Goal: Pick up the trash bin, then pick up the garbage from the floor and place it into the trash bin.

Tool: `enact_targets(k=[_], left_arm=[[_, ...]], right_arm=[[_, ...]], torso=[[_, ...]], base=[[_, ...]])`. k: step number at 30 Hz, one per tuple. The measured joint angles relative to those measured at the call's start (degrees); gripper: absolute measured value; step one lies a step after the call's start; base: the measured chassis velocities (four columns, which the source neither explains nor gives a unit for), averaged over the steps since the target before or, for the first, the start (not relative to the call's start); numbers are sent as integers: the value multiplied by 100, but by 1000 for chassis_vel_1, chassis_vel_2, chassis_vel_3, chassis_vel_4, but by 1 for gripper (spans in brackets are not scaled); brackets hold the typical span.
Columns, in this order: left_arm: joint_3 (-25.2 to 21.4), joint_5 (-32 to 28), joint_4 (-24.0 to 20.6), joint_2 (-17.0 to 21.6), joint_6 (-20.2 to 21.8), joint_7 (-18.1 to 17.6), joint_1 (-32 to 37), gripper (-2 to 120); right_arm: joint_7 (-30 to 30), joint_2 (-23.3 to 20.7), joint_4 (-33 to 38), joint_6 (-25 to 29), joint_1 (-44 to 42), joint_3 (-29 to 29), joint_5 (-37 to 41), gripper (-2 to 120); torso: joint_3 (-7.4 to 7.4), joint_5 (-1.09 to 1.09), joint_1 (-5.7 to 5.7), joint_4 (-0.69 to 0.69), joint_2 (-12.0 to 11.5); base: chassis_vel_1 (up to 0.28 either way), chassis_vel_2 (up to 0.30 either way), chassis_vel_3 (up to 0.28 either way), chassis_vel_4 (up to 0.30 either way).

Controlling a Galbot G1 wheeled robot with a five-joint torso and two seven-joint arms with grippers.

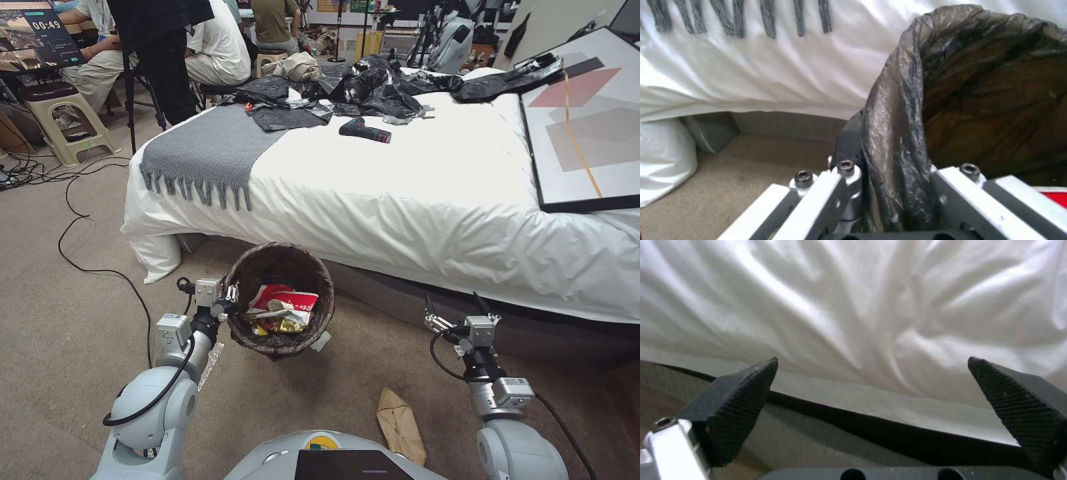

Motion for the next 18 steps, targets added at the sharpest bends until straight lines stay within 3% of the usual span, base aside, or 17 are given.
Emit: enact_targets(k=[18], left_arm=[[43, -13, 46, 3, 61, -49, -74, 7]], right_arm=[[-5, -8, -29, -7, 19, 24, -31, 100]], torso=[[0, 0, 0, 0, 0]], base=[[30, -33, -35, 31]])
